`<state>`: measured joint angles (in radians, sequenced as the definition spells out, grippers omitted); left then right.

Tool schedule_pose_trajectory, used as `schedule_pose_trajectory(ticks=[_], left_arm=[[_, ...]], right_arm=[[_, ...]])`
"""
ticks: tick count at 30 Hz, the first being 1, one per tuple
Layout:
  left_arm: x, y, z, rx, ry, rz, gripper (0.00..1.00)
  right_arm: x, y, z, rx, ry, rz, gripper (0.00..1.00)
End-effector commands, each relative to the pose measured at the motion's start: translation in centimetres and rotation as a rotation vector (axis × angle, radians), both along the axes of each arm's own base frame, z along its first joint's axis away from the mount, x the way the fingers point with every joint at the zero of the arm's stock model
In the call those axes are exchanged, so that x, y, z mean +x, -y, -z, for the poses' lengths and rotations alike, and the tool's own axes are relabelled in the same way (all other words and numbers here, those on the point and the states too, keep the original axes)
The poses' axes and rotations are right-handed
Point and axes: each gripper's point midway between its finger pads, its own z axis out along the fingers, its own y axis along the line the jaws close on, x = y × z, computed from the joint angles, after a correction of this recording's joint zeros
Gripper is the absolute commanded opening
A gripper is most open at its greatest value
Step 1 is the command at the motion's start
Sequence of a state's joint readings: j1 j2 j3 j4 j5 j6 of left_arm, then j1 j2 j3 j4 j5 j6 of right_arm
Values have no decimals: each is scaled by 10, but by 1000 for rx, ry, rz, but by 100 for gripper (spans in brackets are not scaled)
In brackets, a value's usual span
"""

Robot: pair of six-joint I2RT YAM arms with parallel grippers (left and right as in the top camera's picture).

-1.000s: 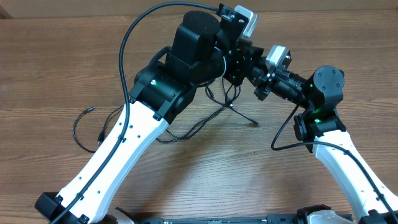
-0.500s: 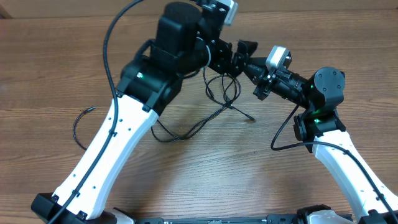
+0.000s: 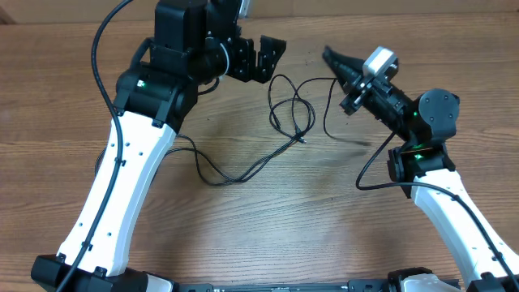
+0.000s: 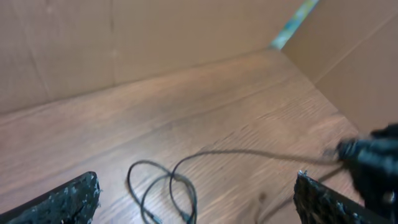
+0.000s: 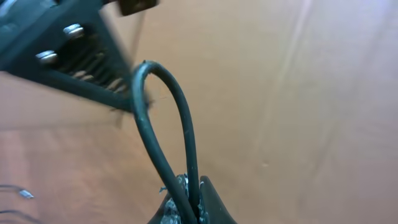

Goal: Untangle cables
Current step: 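Pull the right gripper with a cable strand up and rightward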

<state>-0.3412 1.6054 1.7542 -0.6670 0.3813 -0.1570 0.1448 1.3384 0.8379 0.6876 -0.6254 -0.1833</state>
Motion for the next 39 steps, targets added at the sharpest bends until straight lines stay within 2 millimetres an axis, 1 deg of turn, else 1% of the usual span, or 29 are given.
schedule_pose_trajectory(ticks=[1,4,6,10,14,17,20,21,24,28,31,33,35,37,39], left_arm=[[-8,0,-12,41,58,45,100],[-11,-1,-5,80,53,64,100],[-14,-2,0,99,41,72,100],[-15,-10,13,138,-3,40,100],[-14,-18,28,185,-52,3,100],[-15,-21,39,207,-89,-6,100],[-15,-21,51,222,-129,-2,100],[-15,-21,56,228,-146,-1,100],[-16,-21,70,244,-191,4,100],[-16,-21,89,267,-254,9,100],[-14,-20,101,278,-284,12,100],[-13,-20,106,282,-297,13,100],[-12,-19,112,286,-310,14,100],[-12,-20,116,291,-323,15,100],[-12,-20,119,295,-333,16,100]], right_arm=[[8,14,-17,65,7,69,4],[2,13,-31,140,12,31,4],[-9,10,-46,179,50,-20,4],[-35,8,-82,274,158,-114,4],[-60,12,-110,349,262,-178,4],[-77,14,-124,397,309,-227,4],[-88,16,-131,416,349,-253,4],[-88,16,-132,419,356,-251,4],[-81,25,-136,463,349,-202,4],[-73,43,-144,542,366,-120,4],[-75,59,-155,655,369,-96,4],[-78,63,-158,676,393,-85,4],[-74,67,-158,689,390,-59,4],[-63,68,-152,668,366,-13,4],[-47,68,-142,628,324,48,4]])
